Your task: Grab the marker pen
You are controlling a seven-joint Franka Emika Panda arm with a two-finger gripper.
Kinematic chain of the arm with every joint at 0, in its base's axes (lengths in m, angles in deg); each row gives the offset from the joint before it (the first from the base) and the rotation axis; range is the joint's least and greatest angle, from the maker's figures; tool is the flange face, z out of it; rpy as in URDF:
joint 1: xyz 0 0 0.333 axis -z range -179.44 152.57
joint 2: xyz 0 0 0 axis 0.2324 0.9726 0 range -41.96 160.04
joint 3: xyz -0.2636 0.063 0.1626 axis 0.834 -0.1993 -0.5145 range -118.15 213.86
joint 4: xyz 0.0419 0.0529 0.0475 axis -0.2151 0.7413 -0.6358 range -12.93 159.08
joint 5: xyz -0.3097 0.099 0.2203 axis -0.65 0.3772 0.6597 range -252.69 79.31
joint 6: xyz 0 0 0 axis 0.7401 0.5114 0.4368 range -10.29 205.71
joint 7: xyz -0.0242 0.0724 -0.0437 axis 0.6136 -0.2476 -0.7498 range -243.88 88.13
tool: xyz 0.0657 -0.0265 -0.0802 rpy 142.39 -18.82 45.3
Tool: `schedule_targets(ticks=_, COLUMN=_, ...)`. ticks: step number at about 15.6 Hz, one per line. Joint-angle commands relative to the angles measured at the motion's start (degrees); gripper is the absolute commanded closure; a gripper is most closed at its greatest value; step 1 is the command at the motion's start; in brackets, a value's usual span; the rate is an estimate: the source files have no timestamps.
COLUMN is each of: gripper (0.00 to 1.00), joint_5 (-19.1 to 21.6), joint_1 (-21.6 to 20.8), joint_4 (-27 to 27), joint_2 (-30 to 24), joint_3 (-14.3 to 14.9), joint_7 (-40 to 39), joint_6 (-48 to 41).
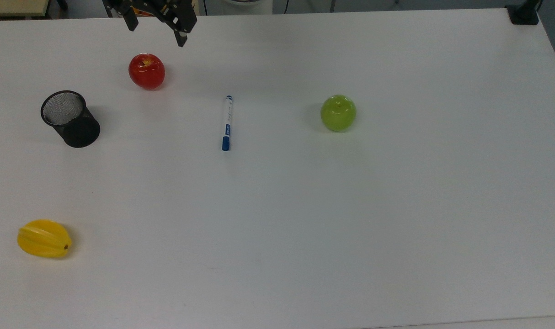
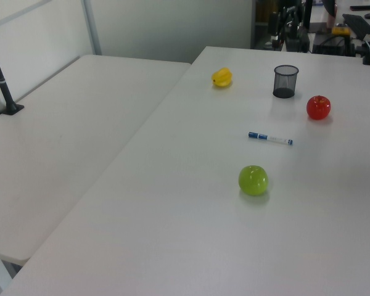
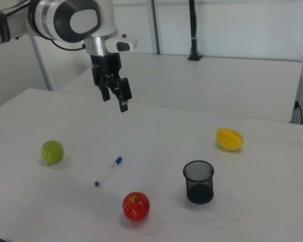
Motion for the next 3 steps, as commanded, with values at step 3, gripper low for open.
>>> schedule_targets(ticks=3, gripper=0.0, joint_5=-0.54, joint_1=0.2, joint_4=1.52, joint_2=-2.28, joint_3=-0.17, joint_7=-0.94, joint_6=-1.2)
